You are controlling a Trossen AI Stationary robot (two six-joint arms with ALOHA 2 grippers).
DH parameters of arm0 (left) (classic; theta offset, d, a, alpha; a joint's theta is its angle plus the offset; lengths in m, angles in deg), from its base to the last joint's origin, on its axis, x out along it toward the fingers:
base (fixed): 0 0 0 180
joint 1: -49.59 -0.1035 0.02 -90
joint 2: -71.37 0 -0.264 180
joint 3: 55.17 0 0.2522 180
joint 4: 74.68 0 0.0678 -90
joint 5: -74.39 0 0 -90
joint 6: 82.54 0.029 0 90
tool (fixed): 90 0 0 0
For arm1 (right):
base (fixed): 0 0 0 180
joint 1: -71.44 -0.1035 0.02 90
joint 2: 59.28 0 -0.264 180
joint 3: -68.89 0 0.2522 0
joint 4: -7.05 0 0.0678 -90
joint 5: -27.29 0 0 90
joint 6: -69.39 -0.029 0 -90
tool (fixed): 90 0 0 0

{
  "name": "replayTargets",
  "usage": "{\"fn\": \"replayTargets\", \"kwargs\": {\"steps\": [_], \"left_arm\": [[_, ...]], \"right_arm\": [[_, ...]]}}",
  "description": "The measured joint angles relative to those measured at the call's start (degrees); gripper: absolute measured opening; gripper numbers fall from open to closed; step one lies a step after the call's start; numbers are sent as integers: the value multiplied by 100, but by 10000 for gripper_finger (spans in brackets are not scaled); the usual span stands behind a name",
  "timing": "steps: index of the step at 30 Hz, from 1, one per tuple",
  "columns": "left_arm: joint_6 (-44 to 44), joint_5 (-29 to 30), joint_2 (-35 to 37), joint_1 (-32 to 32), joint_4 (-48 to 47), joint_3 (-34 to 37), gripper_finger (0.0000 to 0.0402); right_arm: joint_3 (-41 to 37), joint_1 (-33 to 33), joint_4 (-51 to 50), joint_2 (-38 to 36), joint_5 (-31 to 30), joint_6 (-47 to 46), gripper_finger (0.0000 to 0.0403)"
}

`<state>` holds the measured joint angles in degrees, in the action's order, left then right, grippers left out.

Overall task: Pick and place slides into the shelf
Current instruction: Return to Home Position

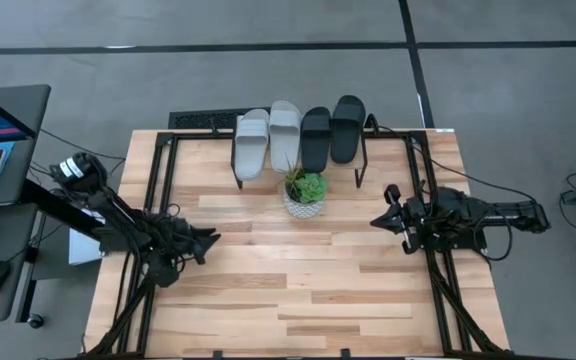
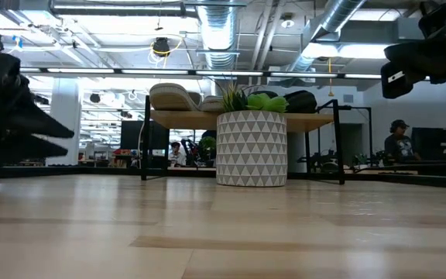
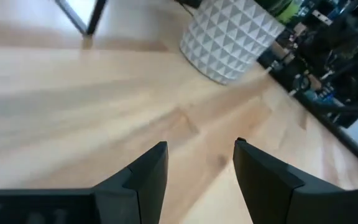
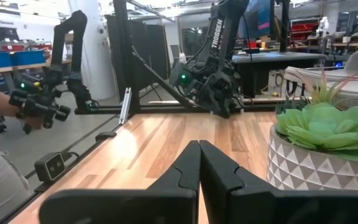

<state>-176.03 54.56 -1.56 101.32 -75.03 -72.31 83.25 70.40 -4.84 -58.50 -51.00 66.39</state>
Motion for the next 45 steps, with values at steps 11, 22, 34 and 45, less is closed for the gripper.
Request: {"fn": "replayTargets", "kwargs": {"steps": [11,22,34,45], "left_arm": [[9551,1084,1314,1044,5122,-691,171],[12778,-1371,4469,1205,6029,225,171],[9120,-875,5503,1291,1451,280,171],[6932,-333,5505,1290,-392,284,171]], "right_arm": [[2,-6,-9,2,-28,157,0],[2,-6,-22,2,-133,212,0],[2,-4,-57,821,-302,632,0],[2,-5,-57,2395,-303,436,0]]}}
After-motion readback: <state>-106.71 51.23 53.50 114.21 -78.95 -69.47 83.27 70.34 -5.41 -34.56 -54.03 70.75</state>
